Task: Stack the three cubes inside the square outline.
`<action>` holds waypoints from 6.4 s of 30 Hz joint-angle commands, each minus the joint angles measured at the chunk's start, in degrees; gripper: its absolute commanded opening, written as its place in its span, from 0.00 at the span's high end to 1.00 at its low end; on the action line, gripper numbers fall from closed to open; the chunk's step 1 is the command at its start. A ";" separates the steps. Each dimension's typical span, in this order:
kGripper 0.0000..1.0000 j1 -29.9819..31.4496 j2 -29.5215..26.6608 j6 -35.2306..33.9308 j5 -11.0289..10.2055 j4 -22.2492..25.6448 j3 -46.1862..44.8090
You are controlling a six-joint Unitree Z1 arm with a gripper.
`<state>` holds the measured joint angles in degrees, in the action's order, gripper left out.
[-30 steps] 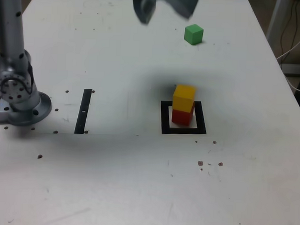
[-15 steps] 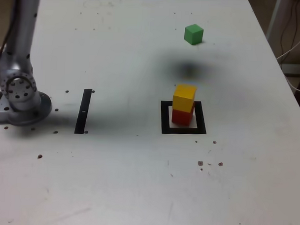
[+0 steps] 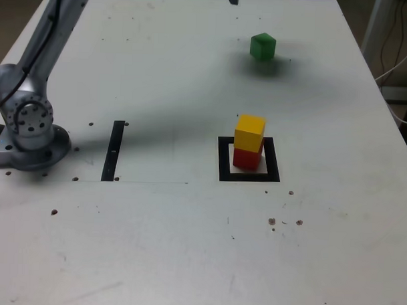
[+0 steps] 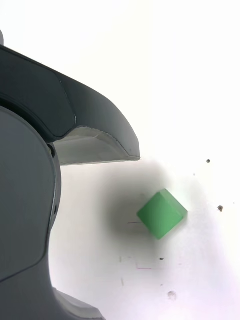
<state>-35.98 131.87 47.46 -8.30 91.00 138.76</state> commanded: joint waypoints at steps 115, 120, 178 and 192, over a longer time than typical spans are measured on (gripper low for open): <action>0.51 8.31 -0.72 -3.38 0.71 1.54 -3.81; 0.51 12.05 -5.68 -4.53 1.47 1.64 -7.55; 0.51 44.68 -25.93 -26.25 5.26 -14.69 -47.03; 0.50 44.56 -24.87 -26.21 4.31 -16.96 -47.92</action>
<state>8.62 107.04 21.17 -3.83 74.36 91.15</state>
